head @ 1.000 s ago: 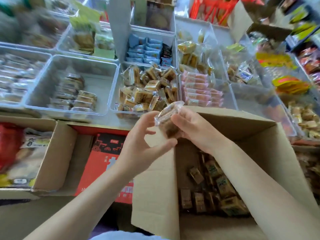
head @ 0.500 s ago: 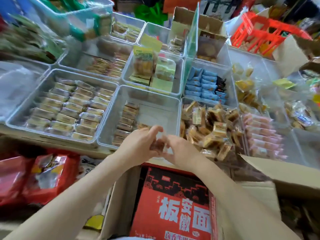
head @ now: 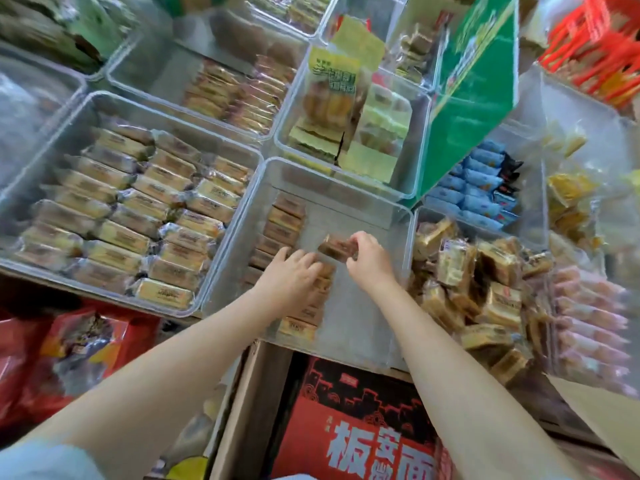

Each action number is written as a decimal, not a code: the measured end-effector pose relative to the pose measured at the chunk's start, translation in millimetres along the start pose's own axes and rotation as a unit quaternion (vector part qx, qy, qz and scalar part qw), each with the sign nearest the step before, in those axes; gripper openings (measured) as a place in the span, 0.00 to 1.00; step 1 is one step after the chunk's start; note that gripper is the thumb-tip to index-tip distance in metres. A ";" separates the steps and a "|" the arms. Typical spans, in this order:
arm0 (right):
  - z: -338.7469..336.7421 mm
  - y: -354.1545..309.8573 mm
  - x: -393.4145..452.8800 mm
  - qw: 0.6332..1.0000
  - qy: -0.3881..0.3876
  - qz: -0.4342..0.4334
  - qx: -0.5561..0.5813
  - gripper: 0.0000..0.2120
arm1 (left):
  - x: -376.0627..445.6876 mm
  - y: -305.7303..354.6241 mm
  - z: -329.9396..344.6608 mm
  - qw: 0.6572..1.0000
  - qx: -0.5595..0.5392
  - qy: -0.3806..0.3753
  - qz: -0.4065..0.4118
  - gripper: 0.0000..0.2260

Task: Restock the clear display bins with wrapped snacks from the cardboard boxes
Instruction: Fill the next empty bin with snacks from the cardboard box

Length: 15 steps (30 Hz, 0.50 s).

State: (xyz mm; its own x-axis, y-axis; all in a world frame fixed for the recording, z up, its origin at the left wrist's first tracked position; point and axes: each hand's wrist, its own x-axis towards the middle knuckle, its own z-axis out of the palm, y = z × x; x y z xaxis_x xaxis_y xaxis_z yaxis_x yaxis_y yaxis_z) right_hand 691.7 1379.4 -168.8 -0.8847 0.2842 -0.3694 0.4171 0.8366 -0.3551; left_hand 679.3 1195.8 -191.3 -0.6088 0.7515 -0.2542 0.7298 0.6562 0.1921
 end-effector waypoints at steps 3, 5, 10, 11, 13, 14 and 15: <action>20.1 1.9 9.0 0.999 -0.032 -0.008 0.014 0.15 | -2.0 -7.6 11.8 1.000 0.012 0.008 0.019 0.19; 28.8 1.6 11.4 0.999 -0.038 -0.024 0.031 0.16 | -3.8 -9.3 14.7 0.999 0.009 0.036 0.023 0.21; 41.1 0.5 5.0 0.994 -0.049 -0.096 0.024 0.25 | 3.1 -9.5 21.4 1.000 0.022 -0.015 -0.006 0.30; 42.1 0.8 1.7 0.993 -0.053 -0.108 0.017 0.28 | 4.2 -10.6 22.2 0.998 0.028 -0.051 -0.019 0.30; 40.7 1.3 -3.8 0.991 -0.076 -0.111 -0.013 0.32 | 5.3 -11.5 24.2 0.995 0.048 -0.081 -0.031 0.31; 39.1 0.9 -6.2 0.990 -0.088 -0.104 -0.033 0.32 | 5.6 -10.9 25.9 0.994 0.056 -0.086 -0.031 0.32; 38.4 1.1 -8.5 0.989 -0.102 -0.096 -0.055 0.32 | 5.5 -10.1 26.8 0.994 0.062 -0.089 -0.031 0.32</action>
State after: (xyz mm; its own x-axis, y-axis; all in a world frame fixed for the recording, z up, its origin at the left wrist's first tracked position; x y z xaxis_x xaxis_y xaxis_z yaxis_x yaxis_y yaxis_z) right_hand 707.7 1359.9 -199.0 -0.8805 0.0251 -0.4734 0.2113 0.9147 -0.3445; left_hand 676.9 1191.5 -220.0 -0.5973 0.6787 -0.4273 0.7321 0.6790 0.0552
